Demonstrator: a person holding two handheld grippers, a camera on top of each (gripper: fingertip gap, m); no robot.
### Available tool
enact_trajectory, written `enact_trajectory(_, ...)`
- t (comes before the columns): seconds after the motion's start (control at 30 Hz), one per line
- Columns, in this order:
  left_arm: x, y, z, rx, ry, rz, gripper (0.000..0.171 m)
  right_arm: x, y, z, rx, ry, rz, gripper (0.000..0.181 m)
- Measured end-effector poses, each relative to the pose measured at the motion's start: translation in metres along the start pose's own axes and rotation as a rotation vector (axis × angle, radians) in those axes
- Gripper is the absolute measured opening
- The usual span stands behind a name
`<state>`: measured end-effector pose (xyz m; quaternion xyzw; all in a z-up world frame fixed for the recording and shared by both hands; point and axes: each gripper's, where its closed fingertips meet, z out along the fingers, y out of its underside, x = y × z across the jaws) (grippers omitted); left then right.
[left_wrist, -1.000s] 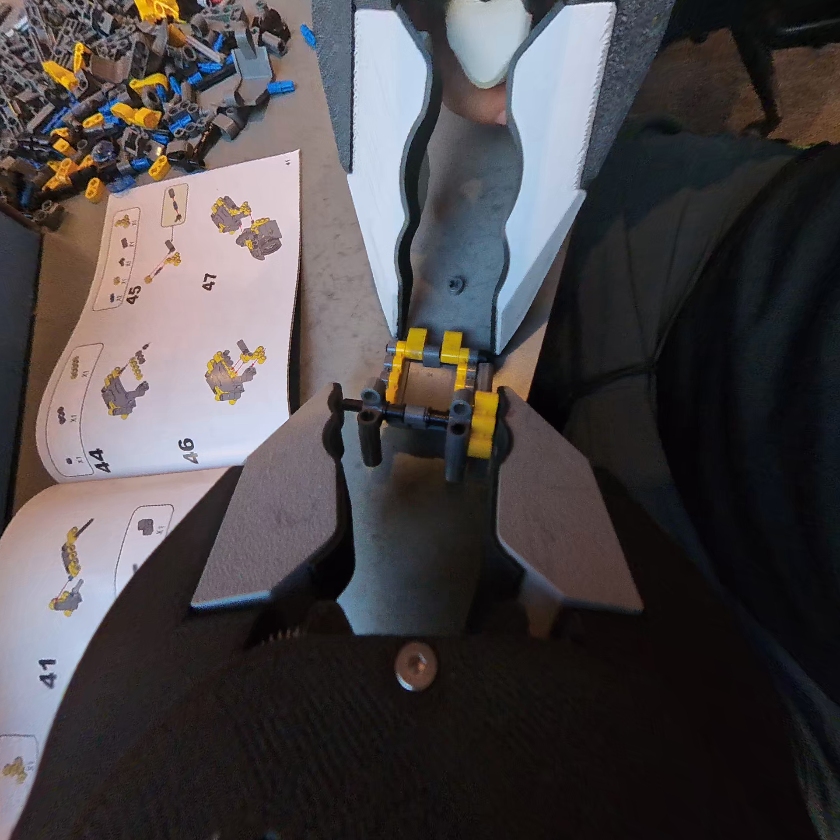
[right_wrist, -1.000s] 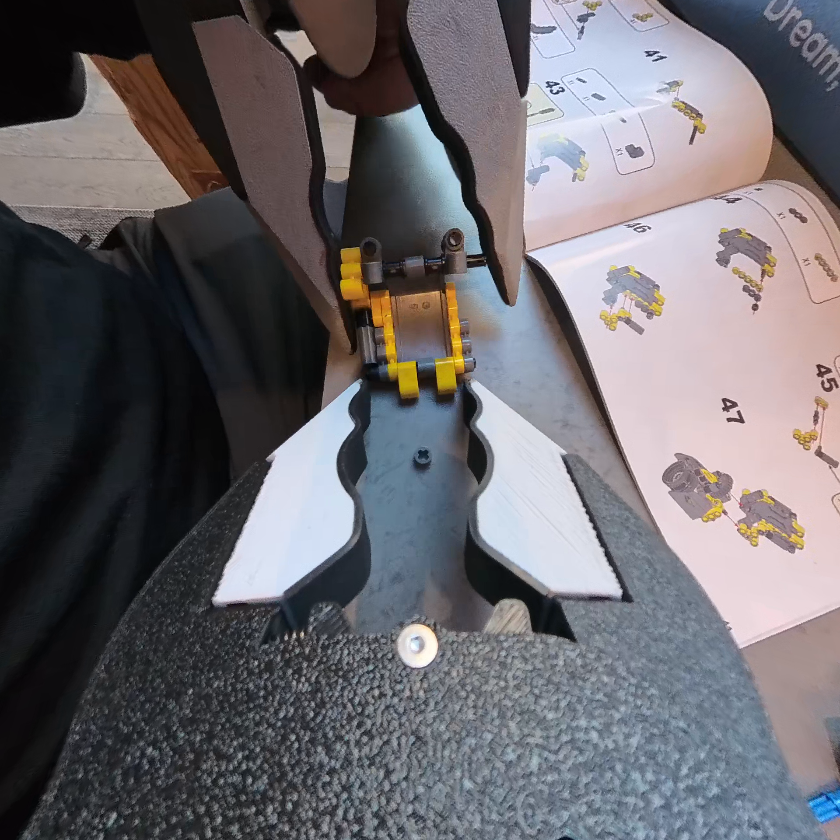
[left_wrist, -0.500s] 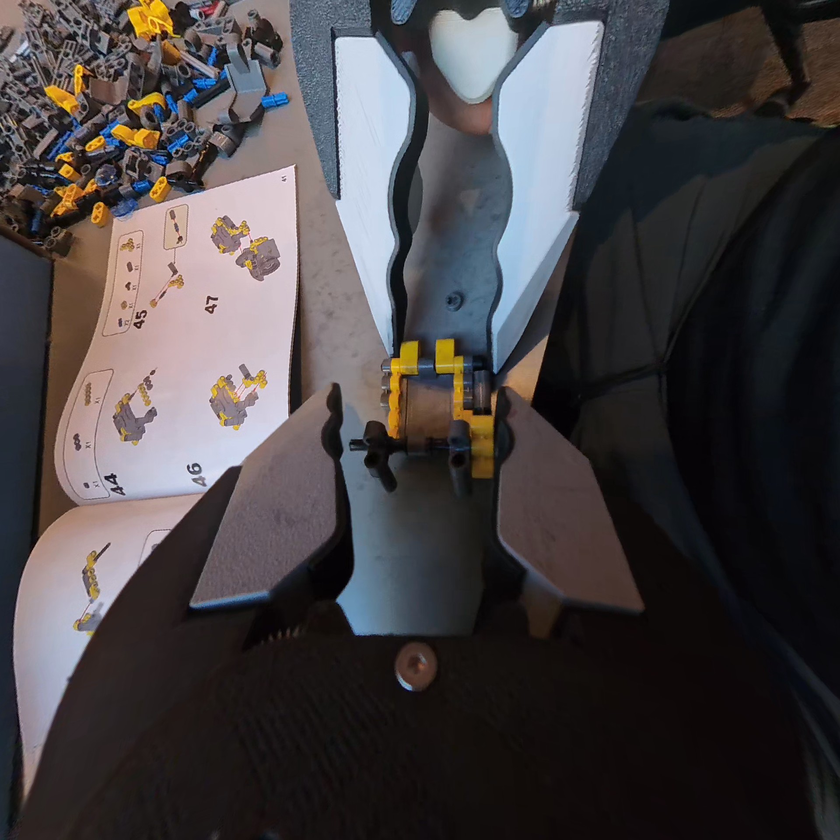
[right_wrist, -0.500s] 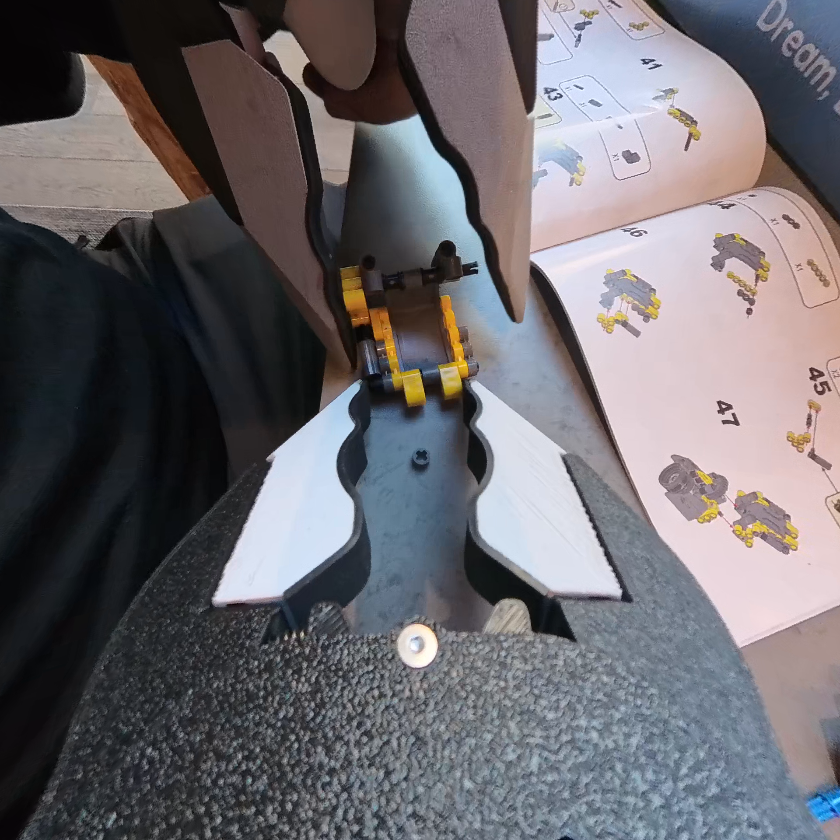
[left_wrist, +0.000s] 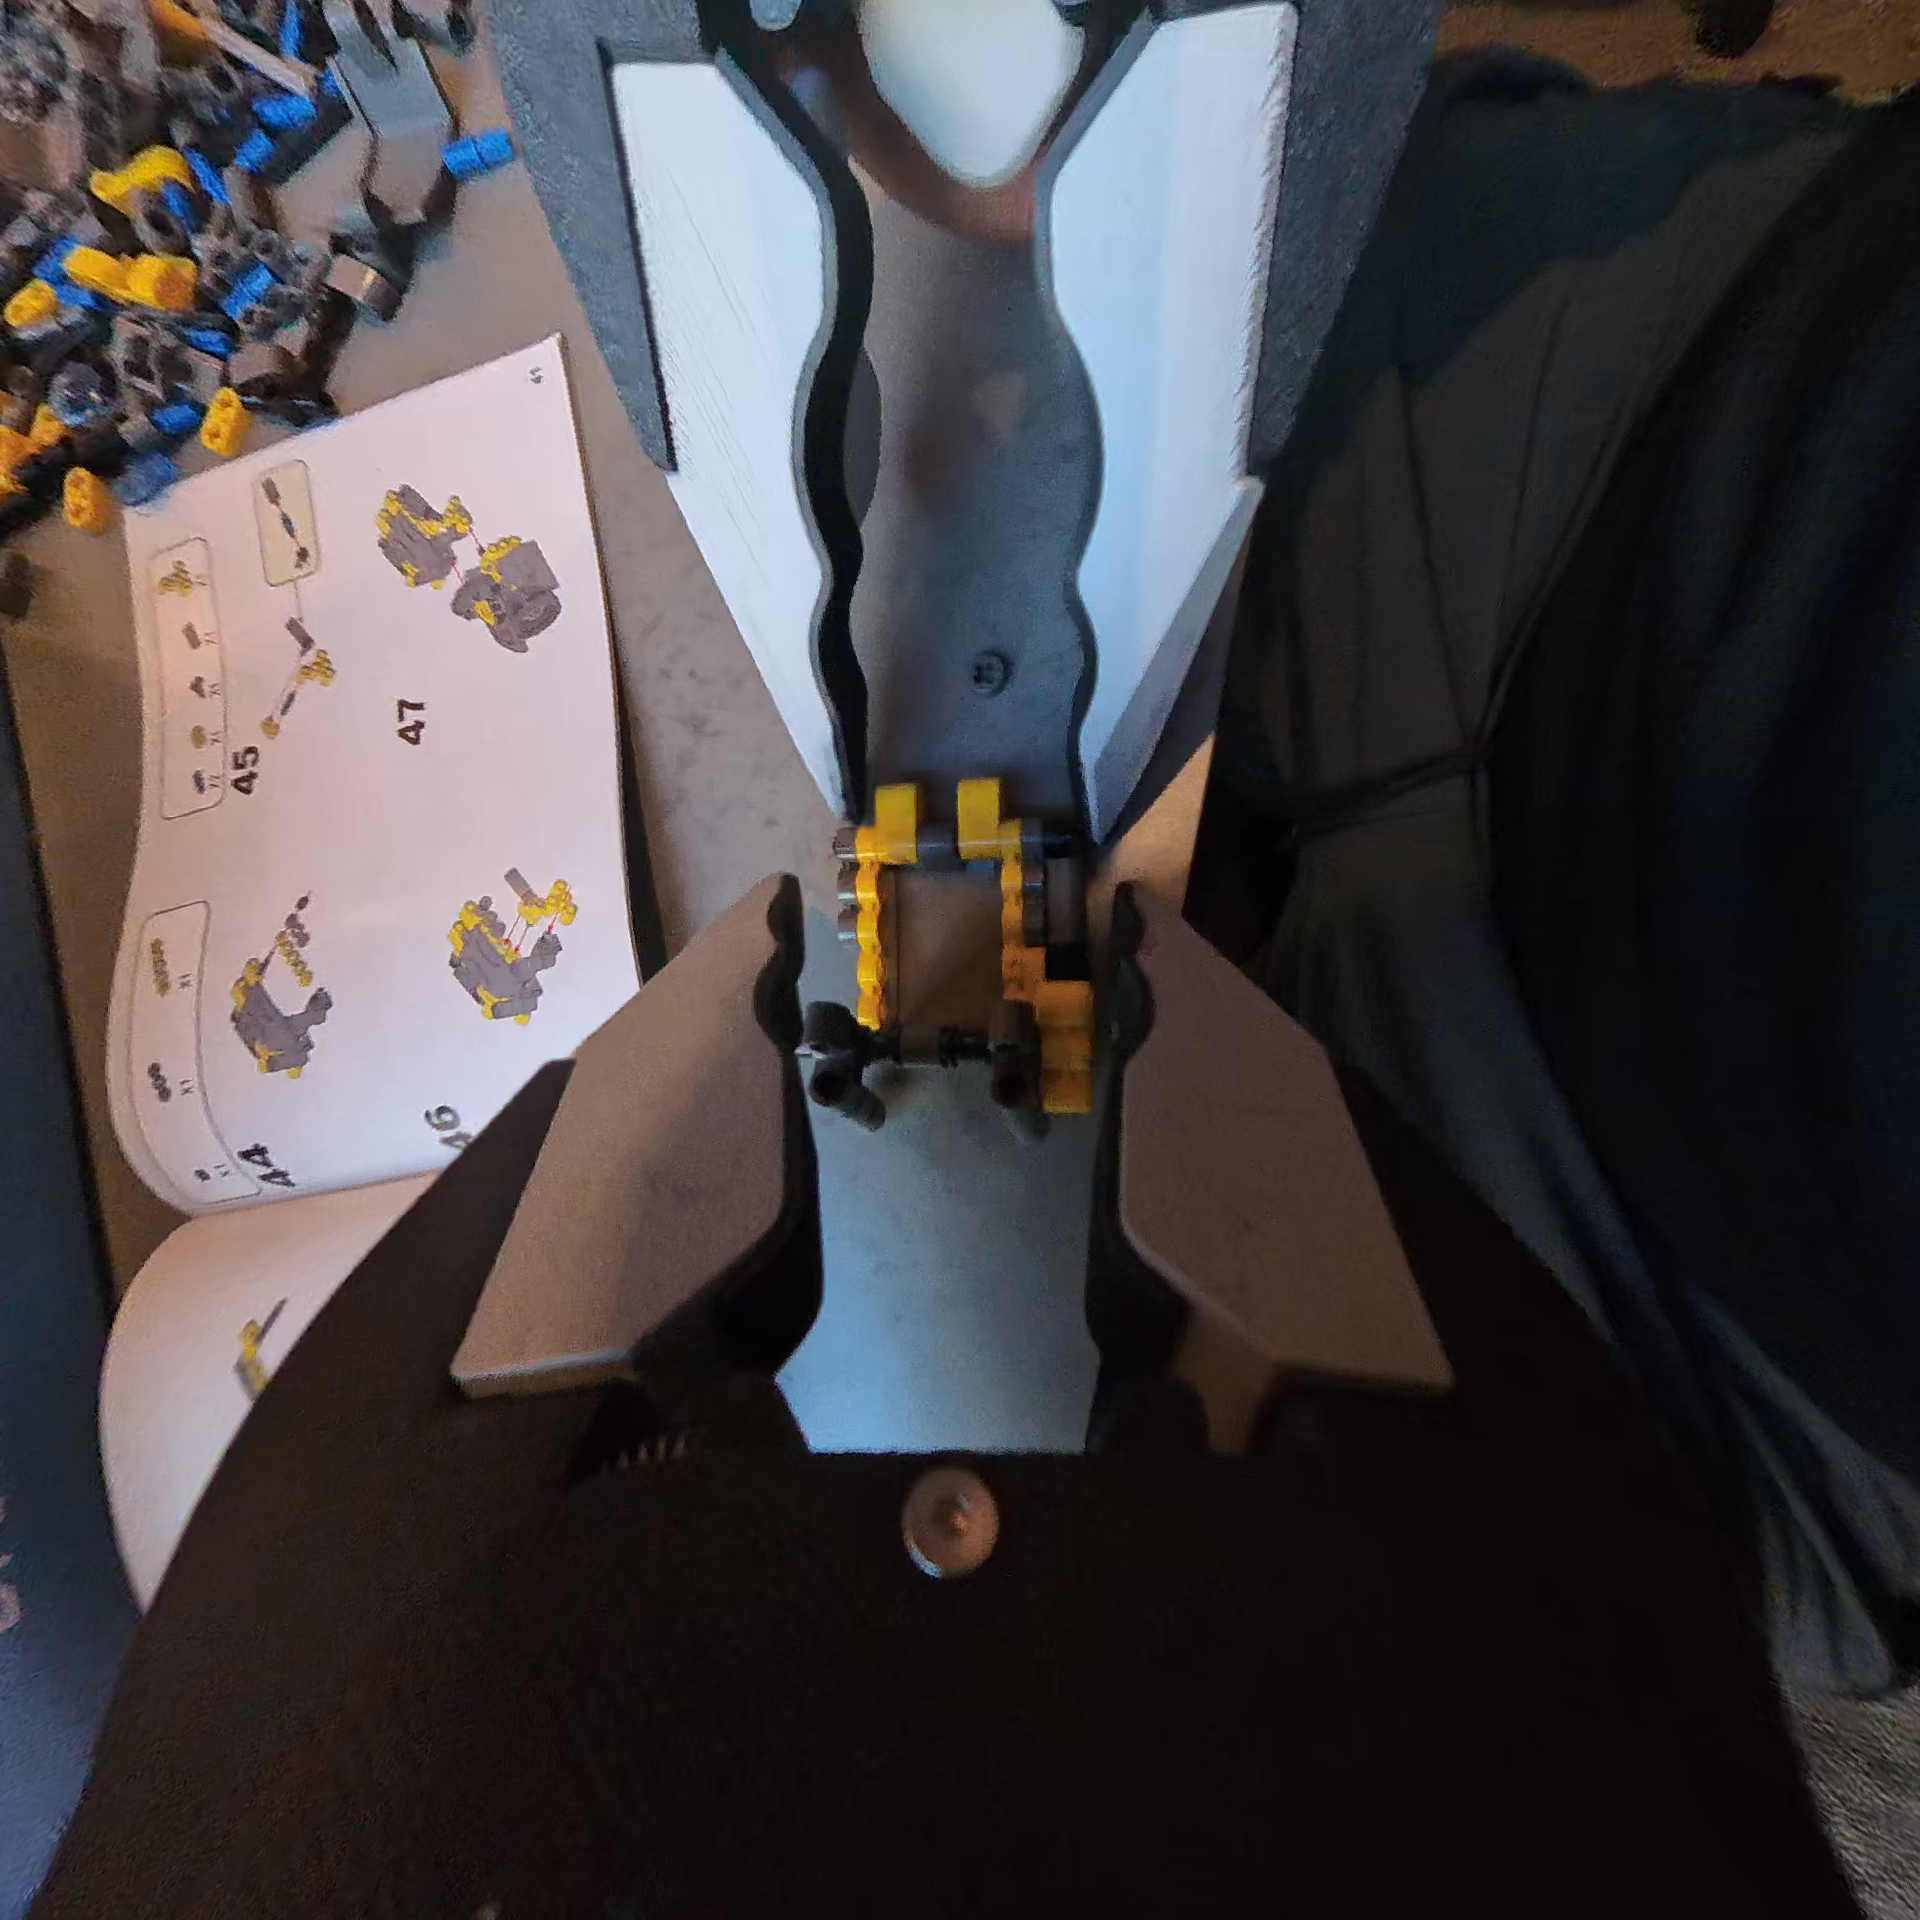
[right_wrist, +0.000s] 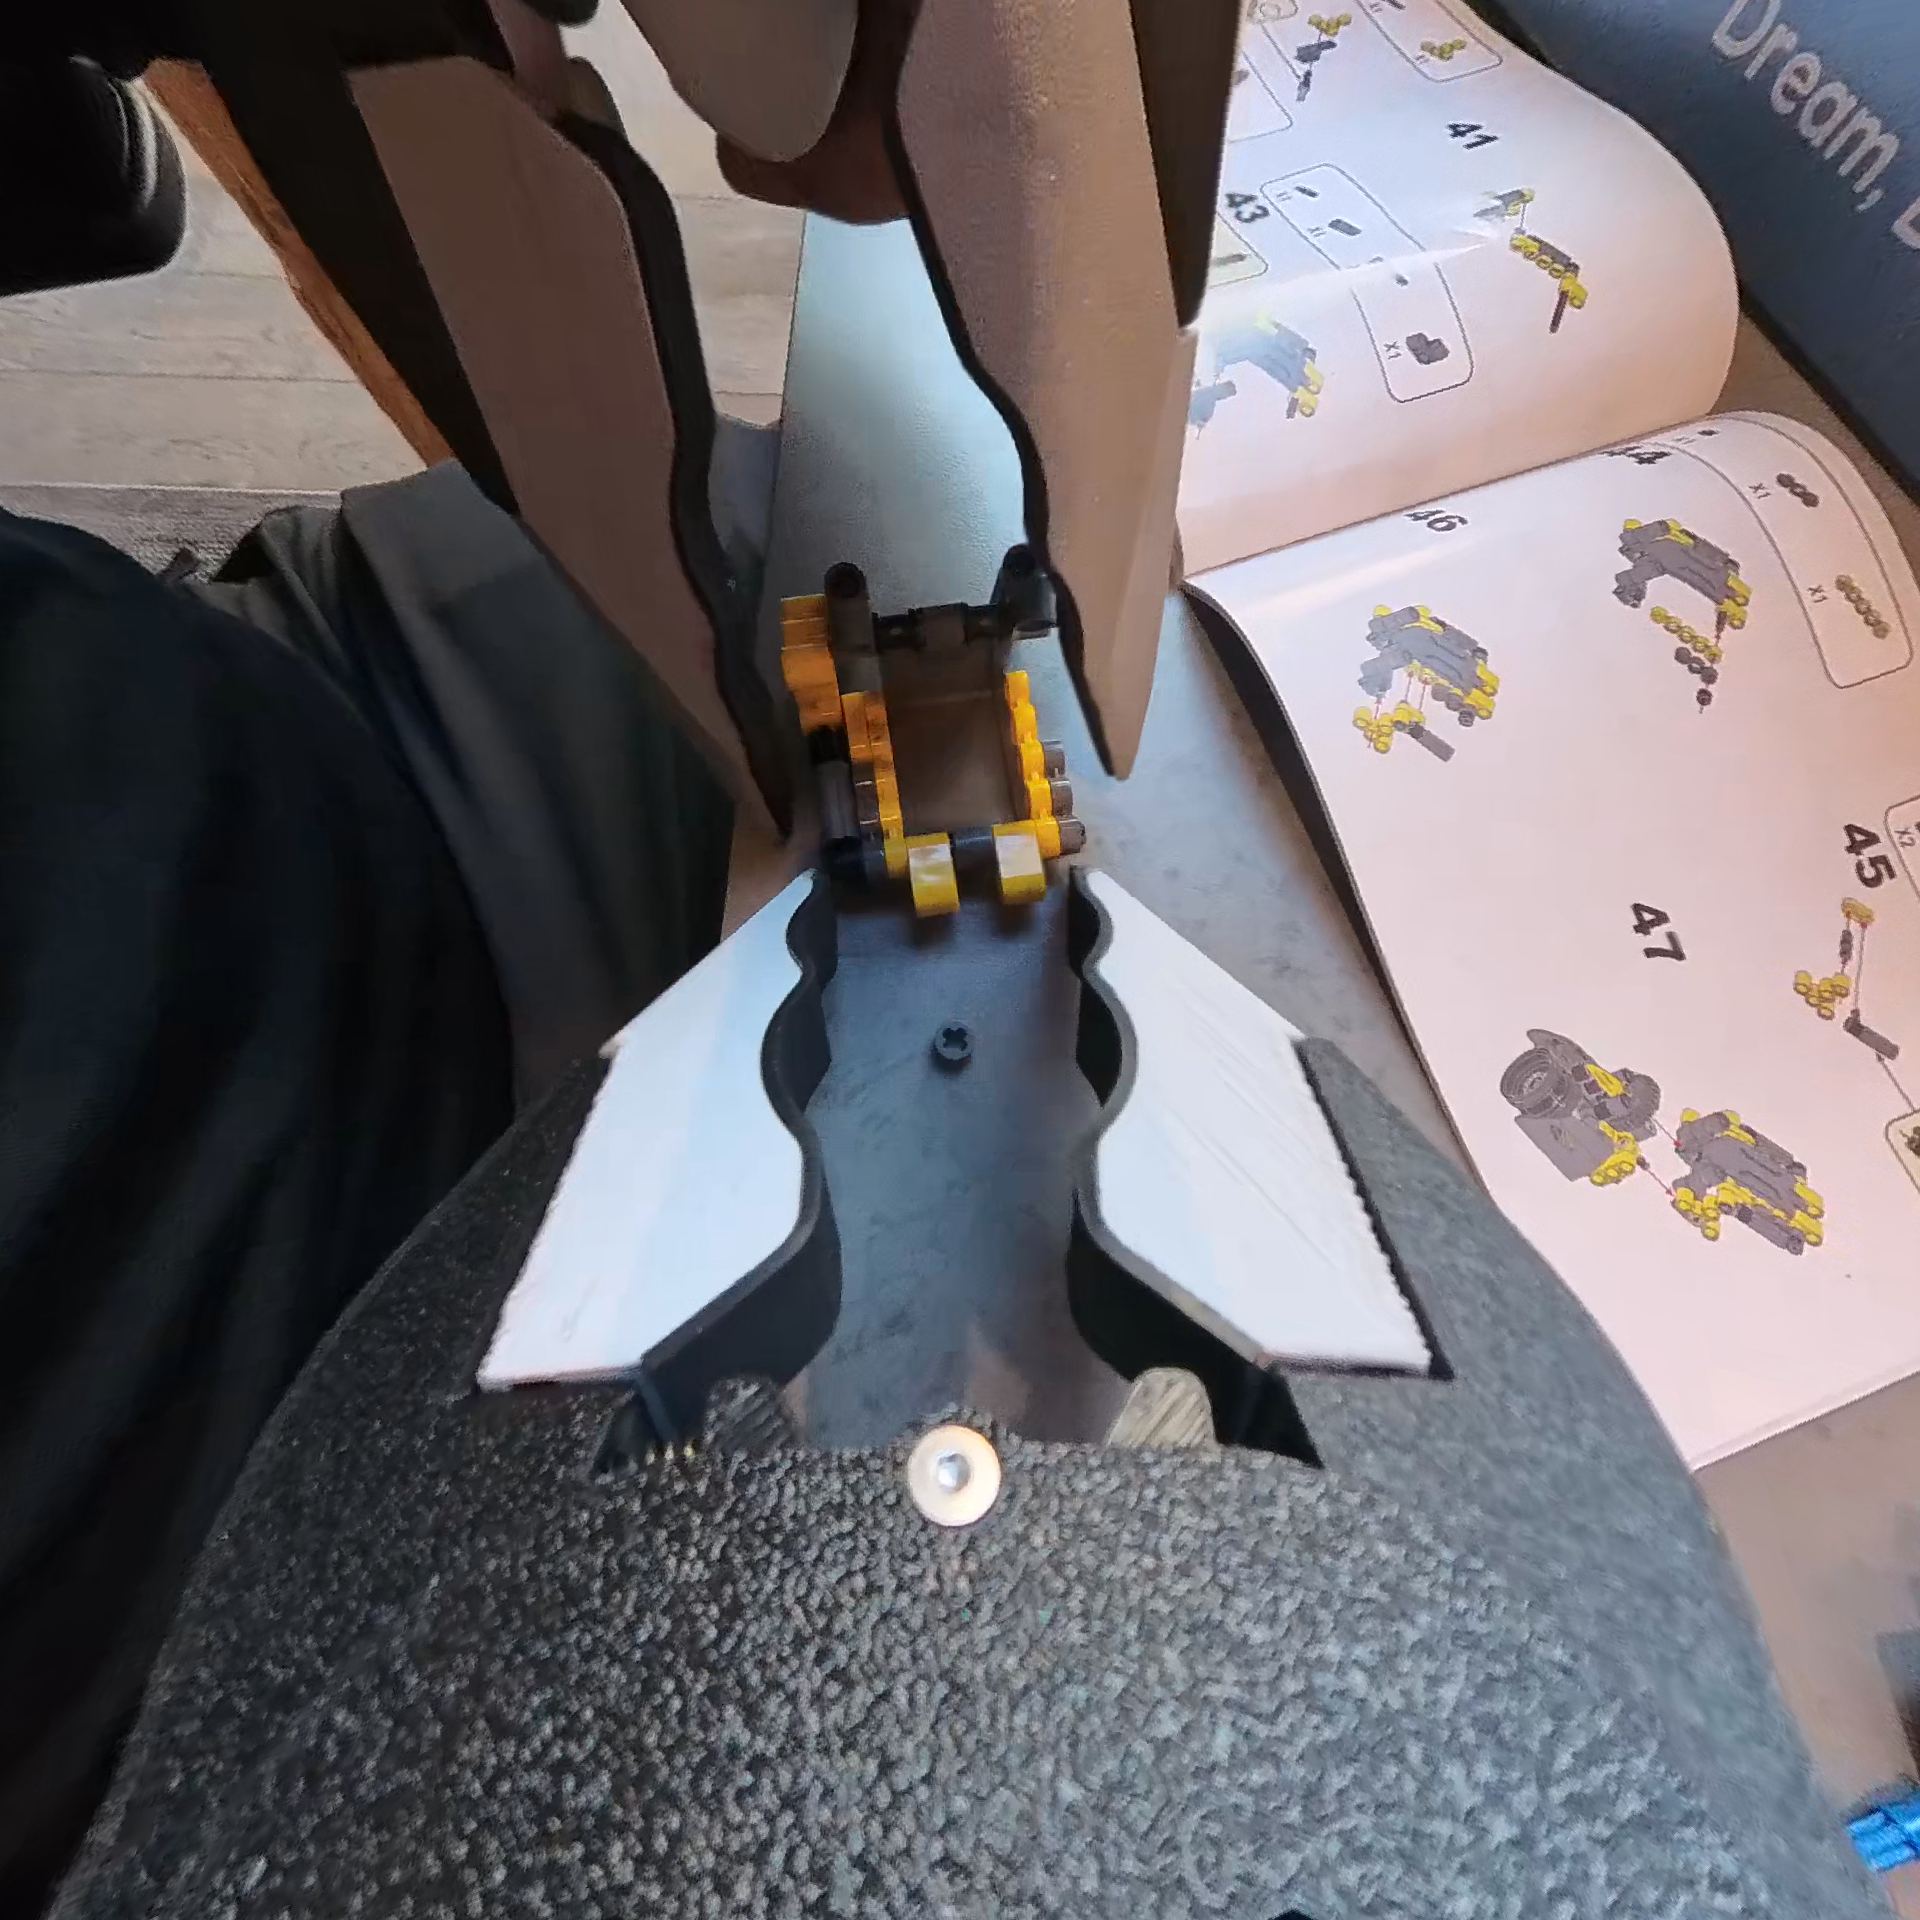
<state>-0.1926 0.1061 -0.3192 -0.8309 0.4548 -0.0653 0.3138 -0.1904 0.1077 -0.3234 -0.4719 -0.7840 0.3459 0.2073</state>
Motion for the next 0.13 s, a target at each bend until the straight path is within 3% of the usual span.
enact_trajectory(0.13,-0.0001,0.0022,0.0007,-0.014,0.018,-0.016,0.051,0.0000,0.0002,0.0002,-0.001,-0.006,0.006,0.043)
